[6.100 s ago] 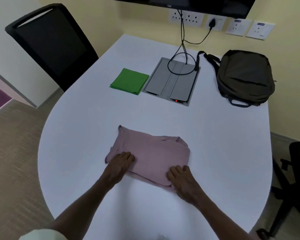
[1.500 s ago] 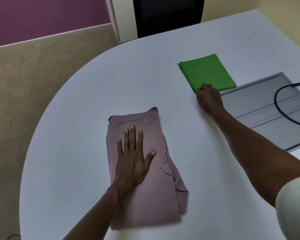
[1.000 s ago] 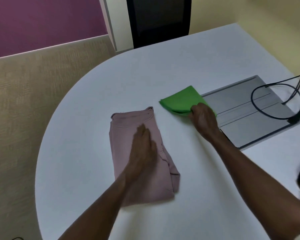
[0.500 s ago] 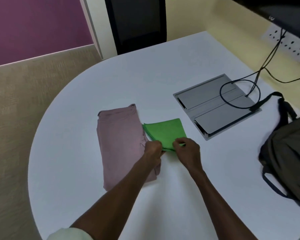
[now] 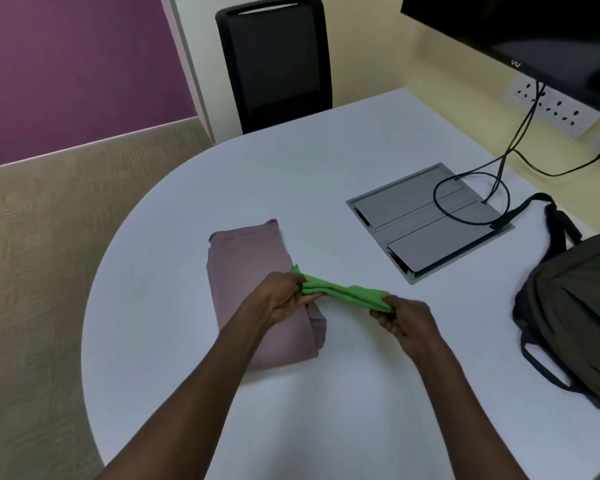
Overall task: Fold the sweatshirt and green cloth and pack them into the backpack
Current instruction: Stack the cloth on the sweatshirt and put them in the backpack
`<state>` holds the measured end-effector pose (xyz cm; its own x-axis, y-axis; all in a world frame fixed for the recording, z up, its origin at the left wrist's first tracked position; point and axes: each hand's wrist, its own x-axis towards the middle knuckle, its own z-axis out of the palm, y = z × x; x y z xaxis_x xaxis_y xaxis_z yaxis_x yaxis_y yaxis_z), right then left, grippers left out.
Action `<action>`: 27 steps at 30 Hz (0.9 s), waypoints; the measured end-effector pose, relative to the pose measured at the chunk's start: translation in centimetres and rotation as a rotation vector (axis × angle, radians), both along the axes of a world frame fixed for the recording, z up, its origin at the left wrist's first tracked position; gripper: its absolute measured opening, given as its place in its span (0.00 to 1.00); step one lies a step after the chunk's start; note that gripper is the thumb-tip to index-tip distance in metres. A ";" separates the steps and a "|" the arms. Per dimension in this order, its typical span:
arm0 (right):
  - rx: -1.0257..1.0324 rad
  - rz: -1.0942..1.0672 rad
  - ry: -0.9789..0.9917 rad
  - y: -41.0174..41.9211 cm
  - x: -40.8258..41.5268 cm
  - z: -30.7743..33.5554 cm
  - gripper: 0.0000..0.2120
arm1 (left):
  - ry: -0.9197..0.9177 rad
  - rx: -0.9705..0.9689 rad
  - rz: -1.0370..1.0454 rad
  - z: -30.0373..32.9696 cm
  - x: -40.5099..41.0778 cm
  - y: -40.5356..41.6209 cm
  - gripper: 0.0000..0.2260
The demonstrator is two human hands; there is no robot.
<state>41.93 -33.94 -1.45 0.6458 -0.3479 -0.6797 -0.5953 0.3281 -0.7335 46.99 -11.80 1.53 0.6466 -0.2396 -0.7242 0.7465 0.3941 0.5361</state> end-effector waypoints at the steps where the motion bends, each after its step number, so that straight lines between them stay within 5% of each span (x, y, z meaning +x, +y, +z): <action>1: -0.014 0.042 -0.036 0.2 0.5 1.5 0.06 | -0.005 -0.009 -0.002 0.8 0.2 0.8 0.14; 8: -0.078 0.270 -0.209 4.0 5.8 8.7 0.05 | -0.145 -0.055 0.023 5.7 2.7 6.7 0.13; 14: -0.123 0.379 -0.399 8.5 7.9 8.6 0.08 | -0.406 0.239 0.026 6.8 3.3 12.1 0.17; 18: -0.183 0.474 -0.200 11.4 5.6 2.1 0.05 | -0.337 0.464 0.001 0.4 0.4 14.3 0.18; 22: -0.248 0.563 0.081 12.7 2.0 -4.2 0.06 | -0.120 0.612 -0.005 -8.0 -3.9 15.0 0.07; 27: -0.263 0.554 0.065 12.5 2.2 -5.2 0.05 | -0.165 0.618 0.091 -9.3 -5.4 15.2 0.08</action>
<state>44.09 -21.41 -6.68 0.7387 -0.1336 -0.6606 -0.6716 -0.2295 -0.7045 41.63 3.40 -7.77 0.7593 0.2507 -0.6005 0.6130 0.0341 0.7893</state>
